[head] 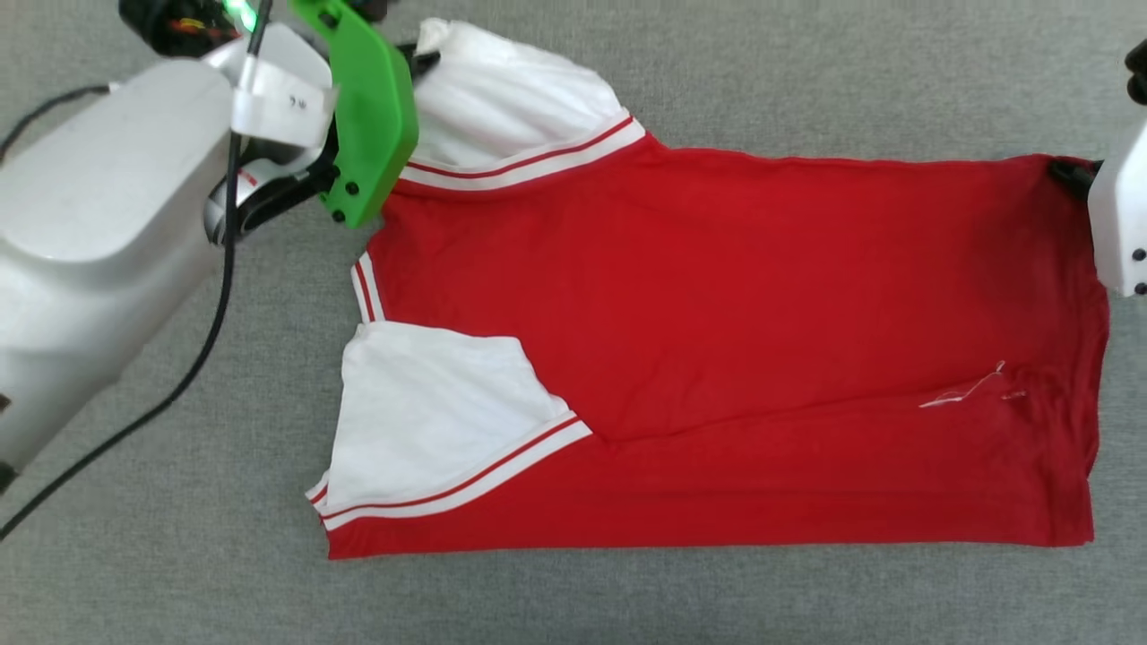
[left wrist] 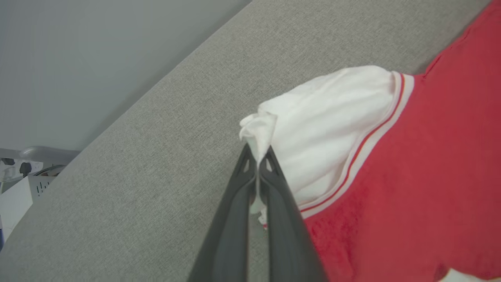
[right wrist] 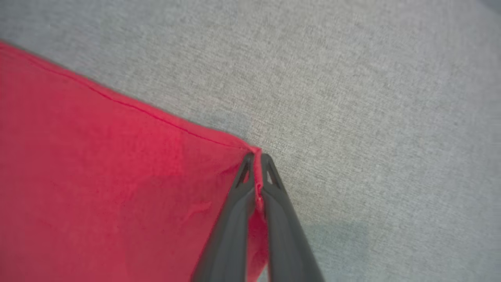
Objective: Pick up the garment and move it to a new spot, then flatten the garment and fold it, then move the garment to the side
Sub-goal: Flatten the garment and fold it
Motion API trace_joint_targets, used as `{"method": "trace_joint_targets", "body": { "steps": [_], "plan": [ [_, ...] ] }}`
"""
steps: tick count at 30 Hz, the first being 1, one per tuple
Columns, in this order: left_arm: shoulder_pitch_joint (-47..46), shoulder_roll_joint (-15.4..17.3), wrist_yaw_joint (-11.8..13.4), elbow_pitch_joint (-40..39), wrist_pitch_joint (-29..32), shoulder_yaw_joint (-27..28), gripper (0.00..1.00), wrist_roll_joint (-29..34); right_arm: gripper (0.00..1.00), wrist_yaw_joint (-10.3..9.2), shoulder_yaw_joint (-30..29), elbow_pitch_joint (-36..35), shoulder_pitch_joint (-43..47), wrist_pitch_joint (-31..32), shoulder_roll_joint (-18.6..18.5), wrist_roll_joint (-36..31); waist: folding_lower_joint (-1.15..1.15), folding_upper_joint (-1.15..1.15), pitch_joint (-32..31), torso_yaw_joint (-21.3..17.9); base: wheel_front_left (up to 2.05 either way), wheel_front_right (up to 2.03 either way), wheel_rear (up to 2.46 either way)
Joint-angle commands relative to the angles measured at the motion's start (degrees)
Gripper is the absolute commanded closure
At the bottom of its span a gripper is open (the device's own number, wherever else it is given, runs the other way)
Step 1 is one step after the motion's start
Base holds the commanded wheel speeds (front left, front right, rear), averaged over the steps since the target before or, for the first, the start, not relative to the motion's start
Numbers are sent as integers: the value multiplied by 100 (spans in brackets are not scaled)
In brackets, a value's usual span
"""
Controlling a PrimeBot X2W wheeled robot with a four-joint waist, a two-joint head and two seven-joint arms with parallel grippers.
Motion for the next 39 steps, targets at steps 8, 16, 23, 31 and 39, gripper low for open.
{"method": "trace_joint_targets", "body": {
  "steps": [8,16,23,31,39],
  "plan": [
    [895,189,38,-260,-299,11,100,-39,100,-4,246,-565,811,-1010,-308,206,0,0,-988,-42,0,0,0],
    [2295,728,476,-1054,-575,10,100,-159,100,-4,153,-939,2017,-1455,-461,326,0,0,-1691,2,0,0,0],
    [3262,953,806,-1439,-714,9,100,-330,100,-4,-111,-1240,2962,-1599,-510,404,0,0,-1952,37,0,0,0],
    [3986,950,1017,-1512,-884,9,100,-488,100,-4,-474,-1395,3802,-1585,-367,398,0,0,-1940,28,0,0,0],
    [4216,793,1077,-1211,-1015,10,100,-470,100,-4,-643,-1167,4175,-1513,-15,435,0,0,-1688,39,0,0,0]
  ]
}}
